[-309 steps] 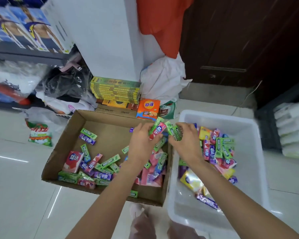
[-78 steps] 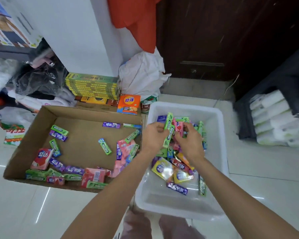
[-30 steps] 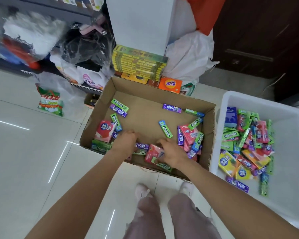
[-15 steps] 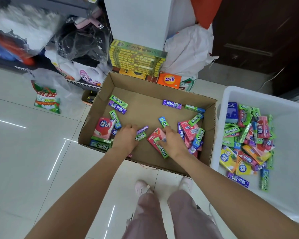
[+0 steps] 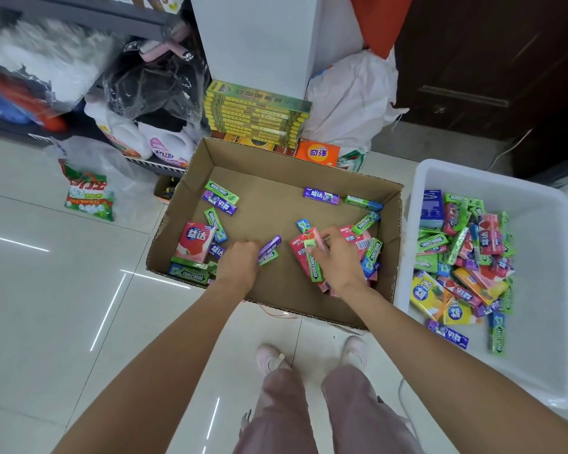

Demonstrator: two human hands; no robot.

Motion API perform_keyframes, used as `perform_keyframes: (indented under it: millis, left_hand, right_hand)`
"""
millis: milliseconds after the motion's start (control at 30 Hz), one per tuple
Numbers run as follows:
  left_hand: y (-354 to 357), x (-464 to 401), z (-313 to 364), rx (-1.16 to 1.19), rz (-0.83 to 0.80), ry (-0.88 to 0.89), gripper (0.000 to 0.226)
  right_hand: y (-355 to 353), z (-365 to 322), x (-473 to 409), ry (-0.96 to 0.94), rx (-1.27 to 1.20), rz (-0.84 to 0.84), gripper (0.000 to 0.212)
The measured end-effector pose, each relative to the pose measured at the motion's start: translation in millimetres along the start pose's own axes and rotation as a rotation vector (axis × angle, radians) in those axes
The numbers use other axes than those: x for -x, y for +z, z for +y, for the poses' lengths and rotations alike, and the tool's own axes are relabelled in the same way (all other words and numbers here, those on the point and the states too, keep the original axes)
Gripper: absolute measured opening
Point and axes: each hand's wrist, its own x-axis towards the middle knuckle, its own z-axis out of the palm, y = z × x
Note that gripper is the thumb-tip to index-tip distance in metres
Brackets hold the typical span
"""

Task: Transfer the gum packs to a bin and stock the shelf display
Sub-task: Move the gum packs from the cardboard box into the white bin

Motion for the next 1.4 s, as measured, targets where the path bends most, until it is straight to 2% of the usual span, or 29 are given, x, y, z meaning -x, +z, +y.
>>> perform_keyframes:
  millis: [200, 400, 533, 600, 700, 800, 867, 900, 1000, 1067, 1233, 1400]
  left_hand:
    - [-18, 8, 33, 0.388, 0.041, -0.046, 0.02]
    - [-42, 20, 109, 0.685, 0.116, 0.006, 0.023]
    - [-44, 23, 179, 0.735, 0.098, 0.079, 0.015]
    - [-37, 23, 216, 0.709, 0.088, 0.107, 0.021]
    - [-20, 22, 269, 0.664, 0.062, 0.124, 0.013]
    - [0, 21, 308, 0.605, 0.078, 0.105, 0.02]
    - [15, 16, 323, 0.537, 0.075, 0.073, 0.012]
    - [21, 13, 326, 0.507, 0.072, 0.048, 0.012]
    - [35, 11, 330, 0.437, 0.063, 0.025, 0.039]
    - [36, 16, 332, 0.387, 0.063, 0.049, 0.047]
    - [27, 30, 310, 0.372, 0.198, 0.124, 0.043]
    - [1, 47, 248, 0.489, 0.335, 0.01, 0.028]
  right_hand:
    - [-31, -2, 7, -0.035, -0.098, 0.076, 0.03]
    - [-94, 19, 17, -0.065, -0.27, 0.283, 0.027]
    - [-143, 62, 21, -0.044, -0.296, 0.399, 0.036]
    - [-164, 90, 24, -0.014, -0.3, 0.407, 0.044]
    - [-194, 131, 28, 0.004, -0.27, 0.39, 0.045]
    - [-214, 166, 28, 0.035, -0.237, 0.343, 0.042]
    - [-222, 182, 27, 0.054, -0.222, 0.291, 0.043]
    - [-224, 187, 26, 0.05, -0.205, 0.263, 0.044]
    - [-225, 199, 20, 0.015, -0.117, 0.188, 0.05]
    - [-227, 199, 19, -0.012, -0.035, 0.177, 0.047]
    - [-224, 171, 23, -0.168, 0.02, 0.165, 0.044]
    - [-192, 118, 21, -0.313, -0.016, 0.04, 0.04]
